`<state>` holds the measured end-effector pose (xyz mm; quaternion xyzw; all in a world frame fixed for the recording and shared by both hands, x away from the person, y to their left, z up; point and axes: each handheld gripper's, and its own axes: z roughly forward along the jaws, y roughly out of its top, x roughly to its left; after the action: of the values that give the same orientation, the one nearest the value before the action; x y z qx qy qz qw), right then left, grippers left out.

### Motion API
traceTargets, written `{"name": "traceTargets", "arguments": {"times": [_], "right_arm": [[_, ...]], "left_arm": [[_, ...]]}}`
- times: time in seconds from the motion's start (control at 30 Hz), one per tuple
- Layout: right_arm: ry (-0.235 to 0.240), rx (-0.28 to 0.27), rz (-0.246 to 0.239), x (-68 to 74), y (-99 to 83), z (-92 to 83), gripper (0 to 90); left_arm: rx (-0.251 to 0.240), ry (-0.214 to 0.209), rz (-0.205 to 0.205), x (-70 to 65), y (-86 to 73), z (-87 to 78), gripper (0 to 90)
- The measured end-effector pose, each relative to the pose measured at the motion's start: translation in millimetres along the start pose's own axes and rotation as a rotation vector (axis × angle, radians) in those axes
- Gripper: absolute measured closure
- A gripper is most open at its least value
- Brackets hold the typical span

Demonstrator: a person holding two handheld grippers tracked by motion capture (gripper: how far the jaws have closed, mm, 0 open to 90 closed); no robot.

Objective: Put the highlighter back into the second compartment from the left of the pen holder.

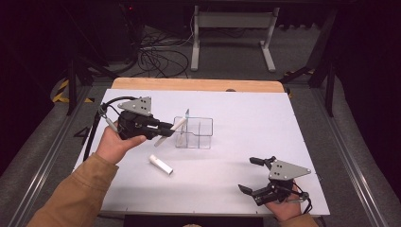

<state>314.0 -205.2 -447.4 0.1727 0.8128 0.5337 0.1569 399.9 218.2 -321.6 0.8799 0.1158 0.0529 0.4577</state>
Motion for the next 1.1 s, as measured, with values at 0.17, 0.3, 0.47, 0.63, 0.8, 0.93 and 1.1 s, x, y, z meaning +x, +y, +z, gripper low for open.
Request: {"name": "traceTargets", "arguments": {"times": [0.17, 0.3, 0.47, 0.63, 0.8, 0.93, 1.1], "right_arm": [[0.0, 0.0, 0.003, 0.1, -0.1, 0.0, 6.2], [0.0, 0.0, -0.001, 0.0, 0.0, -0.3, 6.2], [0.0, 0.0, 0.001, 0.1, 0.0, -0.2, 6.2], [0.001, -0.001, 0.002, 0.1, -0.1, -0.8, 6.2], [0.001, -0.001, 0.001, 0.2, -0.1, -0.8, 6.2], [0.0, -0.001, -0.006, 0.0, -0.2, -0.8, 6.2], [-0.002, -0.003, -0.011, -0.5, -0.4, -0.8, 6.2]], "left_arm": [[-0.064, -0.003, -0.031, 2.3, 2.9, 5.3, 78.5], [-0.11, 0.005, -0.049, 3.9, 5.6, 10.5, 78.6], [-0.167, 0.017, -0.07, 6.3, 8.5, 16.9, 78.5], [-0.214, 0.024, -0.096, 9.9, 10.0, 23.9, 78.5], [-0.245, 0.049, -0.127, 13.7, 11.2, 31.7, 78.5], [-0.263, 0.076, -0.154, 17.4, 11.4, 38.6, 78.5], [-0.289, 0.108, -0.184, 21.2, 11.2, 47.4, 78.4]]}}
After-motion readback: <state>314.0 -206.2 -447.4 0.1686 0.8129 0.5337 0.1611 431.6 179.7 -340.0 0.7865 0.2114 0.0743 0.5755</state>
